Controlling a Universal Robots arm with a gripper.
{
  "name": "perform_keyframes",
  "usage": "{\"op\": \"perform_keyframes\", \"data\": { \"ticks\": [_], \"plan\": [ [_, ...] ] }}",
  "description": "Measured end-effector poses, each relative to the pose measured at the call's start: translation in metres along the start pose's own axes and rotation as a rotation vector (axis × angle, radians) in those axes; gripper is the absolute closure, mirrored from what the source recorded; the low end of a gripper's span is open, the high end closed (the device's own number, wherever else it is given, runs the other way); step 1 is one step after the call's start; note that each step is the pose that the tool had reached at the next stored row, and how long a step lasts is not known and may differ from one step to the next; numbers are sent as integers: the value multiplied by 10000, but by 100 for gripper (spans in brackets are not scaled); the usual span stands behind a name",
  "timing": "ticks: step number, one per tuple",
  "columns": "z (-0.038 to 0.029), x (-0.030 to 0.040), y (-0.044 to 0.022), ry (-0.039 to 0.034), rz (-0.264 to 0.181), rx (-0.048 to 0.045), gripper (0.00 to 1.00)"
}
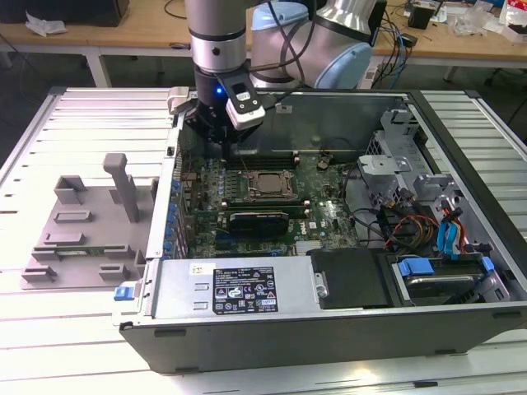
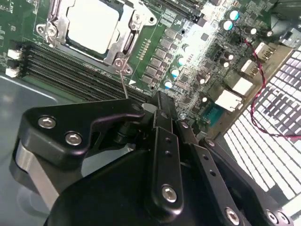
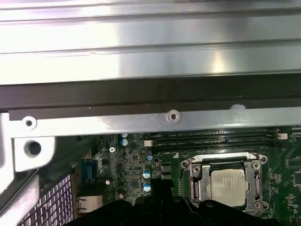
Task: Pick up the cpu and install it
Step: 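Install the first cpu locking lever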
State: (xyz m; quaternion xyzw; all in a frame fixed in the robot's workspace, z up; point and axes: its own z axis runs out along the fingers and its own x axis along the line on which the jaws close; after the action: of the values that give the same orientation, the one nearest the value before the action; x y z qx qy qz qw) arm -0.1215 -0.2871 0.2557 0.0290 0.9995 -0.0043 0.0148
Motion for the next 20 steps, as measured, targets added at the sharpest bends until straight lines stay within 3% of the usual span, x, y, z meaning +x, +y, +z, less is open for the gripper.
{"op": "perform_keyframes", "data": {
  "ticks": [1,3,6,10,20],
  "plan": [
    [-26,1,0,1,1,-12,89],
    [-20,2,35,15,8,-267,89],
    [-19,-24,50,21,7,-268,89],
    [-15,-162,59,107,9,-260,89],
    [-4,-285,66,181,9,-255,89]
  ]
}}
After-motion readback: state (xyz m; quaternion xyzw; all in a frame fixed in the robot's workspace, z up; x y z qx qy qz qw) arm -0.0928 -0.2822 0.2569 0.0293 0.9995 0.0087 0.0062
